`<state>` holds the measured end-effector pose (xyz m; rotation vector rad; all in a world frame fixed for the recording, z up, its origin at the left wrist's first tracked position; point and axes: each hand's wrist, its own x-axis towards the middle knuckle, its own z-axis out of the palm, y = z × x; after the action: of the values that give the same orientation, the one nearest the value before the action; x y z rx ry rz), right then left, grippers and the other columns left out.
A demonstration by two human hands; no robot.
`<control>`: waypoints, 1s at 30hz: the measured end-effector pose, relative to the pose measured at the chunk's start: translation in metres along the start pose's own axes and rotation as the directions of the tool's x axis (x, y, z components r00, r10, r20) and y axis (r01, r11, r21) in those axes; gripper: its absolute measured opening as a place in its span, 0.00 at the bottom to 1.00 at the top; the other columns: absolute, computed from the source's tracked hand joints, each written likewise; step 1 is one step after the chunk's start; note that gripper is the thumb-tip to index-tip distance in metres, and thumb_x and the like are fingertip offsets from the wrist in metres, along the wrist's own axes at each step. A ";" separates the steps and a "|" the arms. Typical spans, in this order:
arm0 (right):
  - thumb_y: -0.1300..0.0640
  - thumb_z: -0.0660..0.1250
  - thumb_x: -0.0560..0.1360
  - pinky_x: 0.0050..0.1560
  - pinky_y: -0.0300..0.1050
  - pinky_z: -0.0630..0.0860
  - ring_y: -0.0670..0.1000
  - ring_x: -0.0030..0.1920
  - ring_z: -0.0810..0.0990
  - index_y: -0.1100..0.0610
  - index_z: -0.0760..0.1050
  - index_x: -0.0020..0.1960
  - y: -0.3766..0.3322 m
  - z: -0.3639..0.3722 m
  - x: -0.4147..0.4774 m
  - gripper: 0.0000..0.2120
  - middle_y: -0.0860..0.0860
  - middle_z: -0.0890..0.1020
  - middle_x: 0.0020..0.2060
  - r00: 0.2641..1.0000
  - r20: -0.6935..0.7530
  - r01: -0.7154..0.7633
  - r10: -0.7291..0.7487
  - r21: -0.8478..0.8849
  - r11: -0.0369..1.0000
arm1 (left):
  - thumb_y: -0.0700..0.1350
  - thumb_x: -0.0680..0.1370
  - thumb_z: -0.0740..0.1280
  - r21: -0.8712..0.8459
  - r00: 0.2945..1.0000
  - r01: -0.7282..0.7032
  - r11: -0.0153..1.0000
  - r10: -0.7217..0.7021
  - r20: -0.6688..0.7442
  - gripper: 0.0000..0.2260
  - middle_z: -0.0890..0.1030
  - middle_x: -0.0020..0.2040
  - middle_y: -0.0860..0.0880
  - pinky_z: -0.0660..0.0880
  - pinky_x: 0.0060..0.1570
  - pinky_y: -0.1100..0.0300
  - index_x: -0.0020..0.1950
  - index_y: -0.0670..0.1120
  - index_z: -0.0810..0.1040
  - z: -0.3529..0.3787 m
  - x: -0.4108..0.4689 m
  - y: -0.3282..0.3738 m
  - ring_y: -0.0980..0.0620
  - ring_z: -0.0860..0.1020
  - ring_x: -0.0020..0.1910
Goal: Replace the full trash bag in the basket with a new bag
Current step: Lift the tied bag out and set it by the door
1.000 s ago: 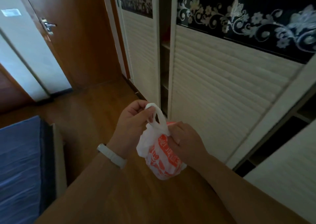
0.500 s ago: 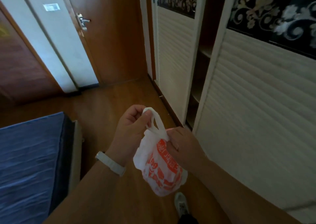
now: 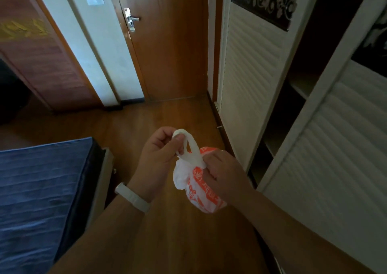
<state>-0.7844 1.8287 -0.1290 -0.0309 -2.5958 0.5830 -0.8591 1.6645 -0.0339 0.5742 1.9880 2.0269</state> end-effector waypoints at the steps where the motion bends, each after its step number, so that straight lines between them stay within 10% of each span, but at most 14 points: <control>1: 0.45 0.61 0.77 0.54 0.36 0.69 0.48 0.48 0.81 0.53 0.76 0.54 0.003 0.004 0.010 0.14 0.49 0.82 0.49 1.000 -0.001 0.009 -0.009 0.001 1.000 | 0.42 0.79 0.63 -0.001 1.000 -0.003 1.000 0.003 -0.015 0.06 0.80 0.40 0.51 0.77 0.48 0.53 0.44 0.49 0.78 -0.004 0.011 -0.001 0.49 0.79 0.43; 10: 0.41 0.57 0.80 0.54 0.27 0.65 0.45 0.47 0.81 0.54 0.78 0.53 0.005 0.083 0.131 0.19 0.49 0.83 0.48 0.997 -0.013 0.074 -0.073 0.081 0.994 | 0.41 0.79 0.63 -0.043 0.997 -0.008 0.999 0.004 -0.083 0.06 0.80 0.42 0.48 0.78 0.49 0.54 0.45 0.48 0.78 -0.087 0.117 -0.028 0.46 0.79 0.45; 18: 0.40 0.57 0.80 0.52 0.41 0.79 0.48 0.47 0.82 0.54 0.77 0.54 -0.035 0.177 0.266 0.19 0.50 0.83 0.49 0.995 0.000 0.101 -0.101 0.062 0.993 | 0.41 0.79 0.64 -0.002 0.998 -0.062 0.998 0.062 -0.017 0.04 0.79 0.43 0.40 0.79 0.45 0.59 0.46 0.45 0.77 -0.206 0.239 -0.039 0.45 0.79 0.43; 30: 0.42 0.59 0.79 0.52 0.37 0.75 0.48 0.46 0.82 0.52 0.74 0.55 -0.063 0.266 0.407 0.15 0.49 0.83 0.48 0.995 -0.052 0.093 -0.087 0.112 0.989 | 0.43 0.79 0.65 0.007 1.000 -0.030 1.000 0.030 -0.006 0.03 0.81 0.40 0.53 0.77 0.42 0.65 0.50 0.47 0.78 -0.304 0.370 -0.045 0.55 0.80 0.42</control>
<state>-1.2613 1.7151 -0.1333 0.1081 -2.4993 0.6886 -1.3276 1.5549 -0.0379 0.6040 2.0021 2.0420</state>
